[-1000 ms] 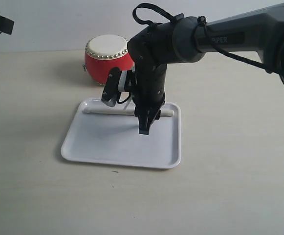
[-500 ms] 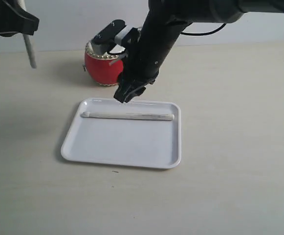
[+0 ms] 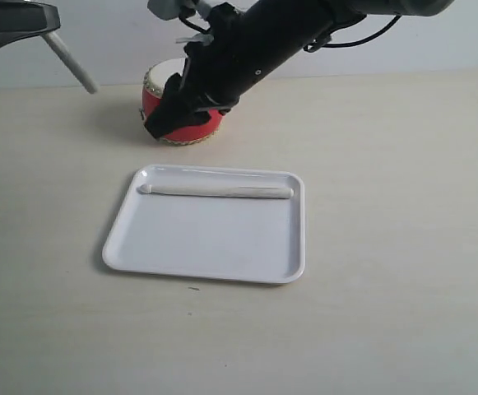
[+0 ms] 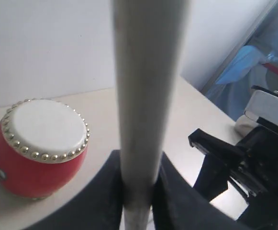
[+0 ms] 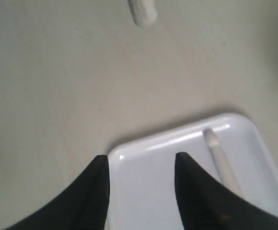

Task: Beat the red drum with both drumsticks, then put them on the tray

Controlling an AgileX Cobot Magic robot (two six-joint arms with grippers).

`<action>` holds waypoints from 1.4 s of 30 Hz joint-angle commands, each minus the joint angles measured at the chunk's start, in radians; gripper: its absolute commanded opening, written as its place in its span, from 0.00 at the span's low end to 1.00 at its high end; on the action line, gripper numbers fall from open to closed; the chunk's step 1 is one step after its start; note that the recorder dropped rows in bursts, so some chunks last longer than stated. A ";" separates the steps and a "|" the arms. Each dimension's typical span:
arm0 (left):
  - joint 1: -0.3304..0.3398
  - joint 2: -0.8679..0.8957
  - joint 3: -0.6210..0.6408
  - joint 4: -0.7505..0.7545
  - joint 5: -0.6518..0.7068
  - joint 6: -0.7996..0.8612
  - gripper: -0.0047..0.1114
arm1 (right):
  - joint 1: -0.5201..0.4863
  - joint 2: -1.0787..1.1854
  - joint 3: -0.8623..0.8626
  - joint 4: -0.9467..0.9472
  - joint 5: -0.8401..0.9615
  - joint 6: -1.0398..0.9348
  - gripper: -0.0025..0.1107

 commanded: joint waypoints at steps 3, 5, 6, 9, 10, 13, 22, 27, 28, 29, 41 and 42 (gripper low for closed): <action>0.005 0.031 0.001 -0.088 0.093 -0.038 0.04 | -0.005 -0.025 -0.009 0.233 -0.034 -0.251 0.40; 0.005 0.032 0.001 -0.093 0.097 -0.038 0.04 | -0.005 -0.027 -0.009 0.288 -0.086 -0.275 0.40; 0.005 0.032 0.001 -0.093 0.097 -0.038 0.04 | -0.005 -0.027 -0.009 0.316 -0.109 -0.280 0.40; 0.005 0.032 0.001 -0.104 0.097 -0.069 0.04 | -0.003 -0.027 -0.009 0.347 -0.157 -0.309 0.40; 0.005 0.032 0.001 -0.109 0.097 -0.074 0.04 | 0.001 -0.027 -0.009 0.349 -0.163 -0.320 0.40; 0.005 0.032 0.001 -0.108 0.097 -0.088 0.04 | 0.013 -0.027 -0.009 0.357 -0.167 -0.350 0.43; 0.005 0.032 0.001 -0.094 0.141 -0.098 0.04 | 0.098 -0.027 -0.010 0.378 -0.250 -0.450 0.64; 0.005 0.032 0.001 -0.090 0.141 -0.098 0.04 | 0.153 -0.027 -0.010 0.374 -0.408 -0.455 0.63; 0.005 0.032 0.001 -0.090 0.141 -0.098 0.04 | 0.160 -0.027 -0.010 0.374 -0.430 -0.455 0.63; 0.005 0.032 0.001 -0.090 0.141 -0.098 0.04 | 0.163 -0.027 -0.010 0.374 -0.443 -0.455 0.63; 0.005 0.032 0.001 -0.061 0.141 -0.098 0.04 | 0.165 -0.027 -0.010 0.367 -0.469 -0.455 0.44; 0.005 0.032 0.001 -0.055 0.141 -0.098 0.04 | 0.165 -0.027 -0.010 0.367 -0.469 -0.455 0.44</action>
